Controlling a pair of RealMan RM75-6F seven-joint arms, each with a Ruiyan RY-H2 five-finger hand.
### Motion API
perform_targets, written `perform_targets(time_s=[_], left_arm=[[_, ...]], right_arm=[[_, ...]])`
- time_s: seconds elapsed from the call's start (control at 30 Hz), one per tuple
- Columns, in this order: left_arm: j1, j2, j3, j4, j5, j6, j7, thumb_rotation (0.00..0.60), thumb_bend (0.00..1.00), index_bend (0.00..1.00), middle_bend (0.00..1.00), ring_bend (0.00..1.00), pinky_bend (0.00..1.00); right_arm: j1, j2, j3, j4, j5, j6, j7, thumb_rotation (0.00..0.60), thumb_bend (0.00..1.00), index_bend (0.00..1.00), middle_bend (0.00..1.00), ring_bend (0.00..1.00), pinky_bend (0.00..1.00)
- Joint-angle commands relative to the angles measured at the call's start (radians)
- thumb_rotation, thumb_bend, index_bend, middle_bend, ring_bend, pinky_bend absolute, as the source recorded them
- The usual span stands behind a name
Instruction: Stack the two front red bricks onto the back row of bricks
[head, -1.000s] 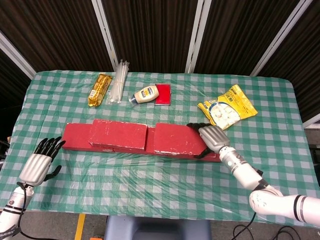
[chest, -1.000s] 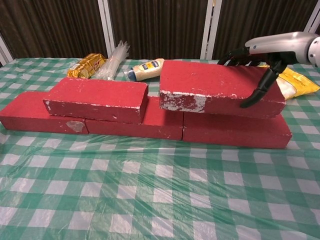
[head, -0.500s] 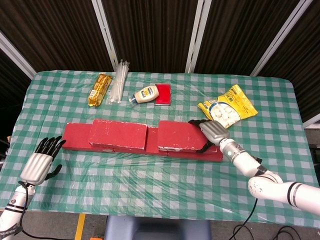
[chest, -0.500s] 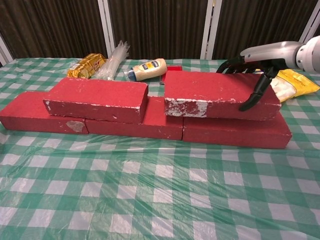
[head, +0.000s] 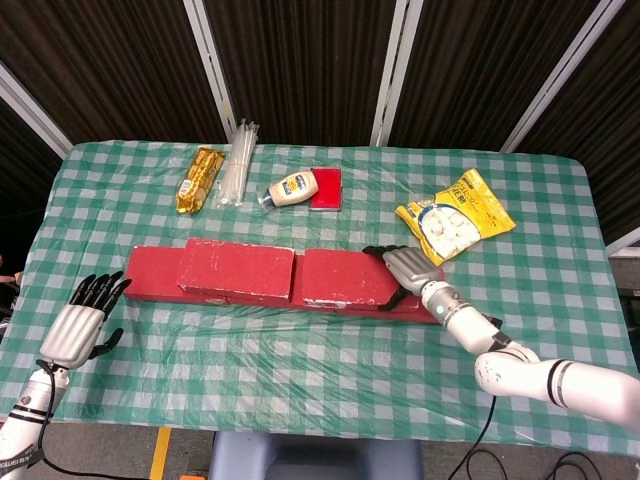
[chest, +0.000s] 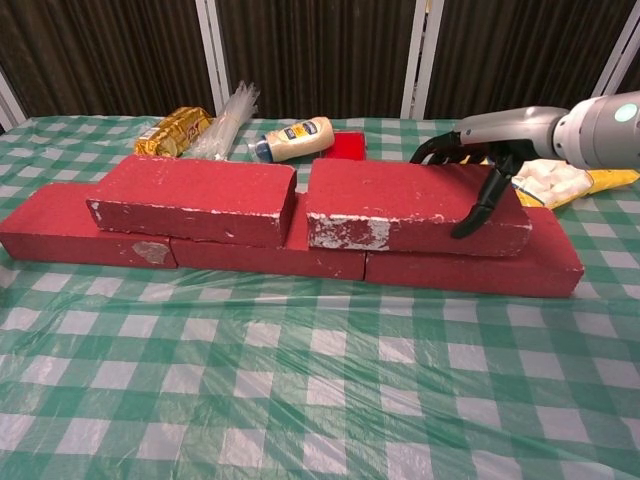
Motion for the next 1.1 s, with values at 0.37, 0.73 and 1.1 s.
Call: perform_targets(time_s=[0.37, 0.73, 1.1], left_arm=[[-0.001, 0.003, 0.001, -0.001, 0.001, -0.004, -0.007, 0.600, 0.39, 0.00, 0.00, 0.00, 0.00], [-0.003, 0.002, 0.002, 0.008, 0.005, -0.005, -0.016, 0.600, 0.39, 0.00, 0.00, 0.00, 0.00], [-0.004, 0.002, 0.003, 0.008, 0.005, -0.010, -0.016, 0.600, 0.39, 0.00, 0.00, 0.00, 0.00]], right_arm=[[0.045, -0.028, -0.026, -0.023, 0.092, 0.077, -0.083, 0.600, 0.12, 0.37, 0.33, 0.27, 0.41], [0.081, -0.045, -0.035, -0.035, 0.172, 0.101, -0.126, 0.600, 0.12, 0.35, 0.31, 0.24, 0.41], [0.108, -0.057, -0.045, -0.043, 0.219, 0.118, -0.155, 0.600, 0.12, 0.24, 0.28, 0.22, 0.41]])
